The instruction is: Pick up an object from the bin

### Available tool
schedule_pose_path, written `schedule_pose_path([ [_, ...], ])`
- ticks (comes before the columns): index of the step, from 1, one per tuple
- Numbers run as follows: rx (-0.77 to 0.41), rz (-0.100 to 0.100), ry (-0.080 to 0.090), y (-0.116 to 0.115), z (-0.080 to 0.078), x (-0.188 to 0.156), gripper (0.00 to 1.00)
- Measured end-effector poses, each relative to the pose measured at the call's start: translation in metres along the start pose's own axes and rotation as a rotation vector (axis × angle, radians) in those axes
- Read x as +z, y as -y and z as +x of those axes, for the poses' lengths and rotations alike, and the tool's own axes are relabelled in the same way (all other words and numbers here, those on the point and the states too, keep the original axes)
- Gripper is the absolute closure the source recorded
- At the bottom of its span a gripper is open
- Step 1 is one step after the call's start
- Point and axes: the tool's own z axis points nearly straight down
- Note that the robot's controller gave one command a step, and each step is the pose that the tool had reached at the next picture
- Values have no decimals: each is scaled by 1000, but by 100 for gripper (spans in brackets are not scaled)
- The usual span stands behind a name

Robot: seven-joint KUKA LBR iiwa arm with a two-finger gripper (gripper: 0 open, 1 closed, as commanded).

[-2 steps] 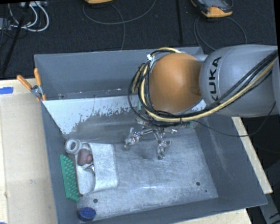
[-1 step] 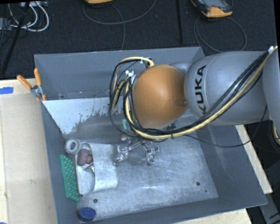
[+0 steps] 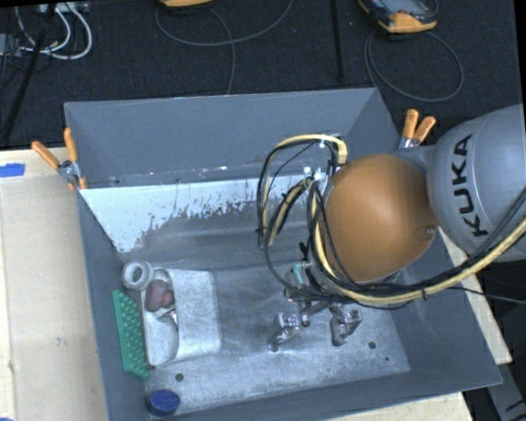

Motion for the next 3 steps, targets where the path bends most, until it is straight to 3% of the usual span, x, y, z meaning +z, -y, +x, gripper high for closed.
schedule_pose_path([
  [1,256,10,6,25,12,-140,0],
  [2,77,3,7,101,-71,-80,0],
  [3,-46,-2,7,83,-198,11,0],
])
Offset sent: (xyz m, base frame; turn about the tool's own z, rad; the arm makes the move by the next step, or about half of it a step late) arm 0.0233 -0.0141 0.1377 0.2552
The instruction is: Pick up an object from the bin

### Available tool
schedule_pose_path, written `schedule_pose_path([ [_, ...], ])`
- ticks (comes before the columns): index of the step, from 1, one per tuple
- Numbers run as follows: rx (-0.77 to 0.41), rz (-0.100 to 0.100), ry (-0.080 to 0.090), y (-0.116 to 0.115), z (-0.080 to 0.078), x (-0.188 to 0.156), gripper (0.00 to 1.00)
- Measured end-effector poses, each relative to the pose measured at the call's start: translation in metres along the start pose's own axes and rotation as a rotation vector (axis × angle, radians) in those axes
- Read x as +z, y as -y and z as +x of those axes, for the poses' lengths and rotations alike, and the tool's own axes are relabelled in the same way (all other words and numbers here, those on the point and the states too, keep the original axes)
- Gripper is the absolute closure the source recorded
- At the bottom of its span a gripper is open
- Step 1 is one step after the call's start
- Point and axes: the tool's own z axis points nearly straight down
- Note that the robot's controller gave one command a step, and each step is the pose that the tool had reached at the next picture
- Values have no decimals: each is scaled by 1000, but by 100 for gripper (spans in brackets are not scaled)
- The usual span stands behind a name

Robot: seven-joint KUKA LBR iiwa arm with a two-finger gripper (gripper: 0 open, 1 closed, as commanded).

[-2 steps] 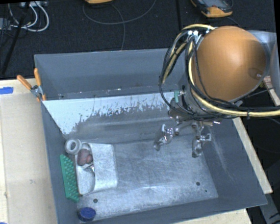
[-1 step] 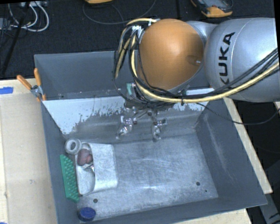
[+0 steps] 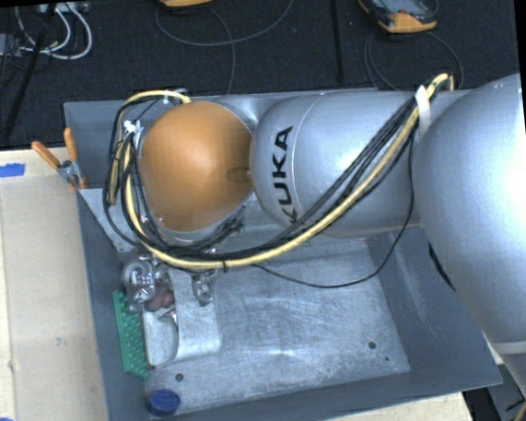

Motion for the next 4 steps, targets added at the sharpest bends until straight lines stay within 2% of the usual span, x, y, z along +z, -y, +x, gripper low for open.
schedule_pose_path([
  [1,68,7,-1,23,19,12,0],
  [2,-64,16,-4,24,15,38,0],
  [3,-59,19,4,25,13,38,100],
  [4,70,8,-2,0,46,-7,100],
])
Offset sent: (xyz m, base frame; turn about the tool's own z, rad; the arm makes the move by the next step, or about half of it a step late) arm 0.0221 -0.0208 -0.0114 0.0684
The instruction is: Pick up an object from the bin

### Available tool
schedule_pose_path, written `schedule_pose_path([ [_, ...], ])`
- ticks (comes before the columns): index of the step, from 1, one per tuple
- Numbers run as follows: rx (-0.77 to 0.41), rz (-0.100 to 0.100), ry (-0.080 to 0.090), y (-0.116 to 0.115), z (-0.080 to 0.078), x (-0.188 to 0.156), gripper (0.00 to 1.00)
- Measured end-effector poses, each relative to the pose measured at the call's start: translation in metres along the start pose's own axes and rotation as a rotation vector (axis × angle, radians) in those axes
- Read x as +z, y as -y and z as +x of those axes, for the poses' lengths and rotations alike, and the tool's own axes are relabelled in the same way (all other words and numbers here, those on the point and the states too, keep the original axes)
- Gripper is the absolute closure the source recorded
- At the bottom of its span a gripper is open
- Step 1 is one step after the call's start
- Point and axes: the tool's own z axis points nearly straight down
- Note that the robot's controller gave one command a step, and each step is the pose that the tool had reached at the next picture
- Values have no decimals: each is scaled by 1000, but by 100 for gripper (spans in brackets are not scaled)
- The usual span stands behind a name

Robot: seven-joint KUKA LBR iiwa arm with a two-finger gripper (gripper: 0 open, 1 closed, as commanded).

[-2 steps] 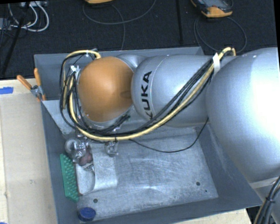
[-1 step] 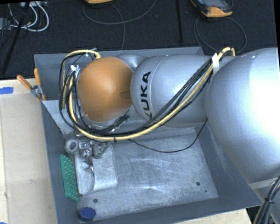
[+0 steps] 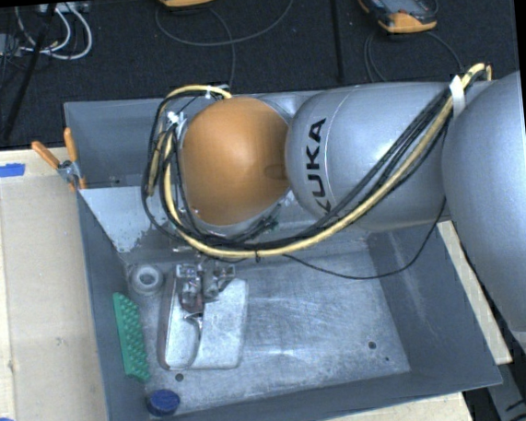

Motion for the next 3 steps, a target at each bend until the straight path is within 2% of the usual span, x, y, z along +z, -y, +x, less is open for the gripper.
schedule_pose_path([
  [1,144,-3,-1,1,7,26,100],
  [2,121,-5,-2,21,-7,49,100],
  [3,184,-1,0,15,-8,43,100],
])
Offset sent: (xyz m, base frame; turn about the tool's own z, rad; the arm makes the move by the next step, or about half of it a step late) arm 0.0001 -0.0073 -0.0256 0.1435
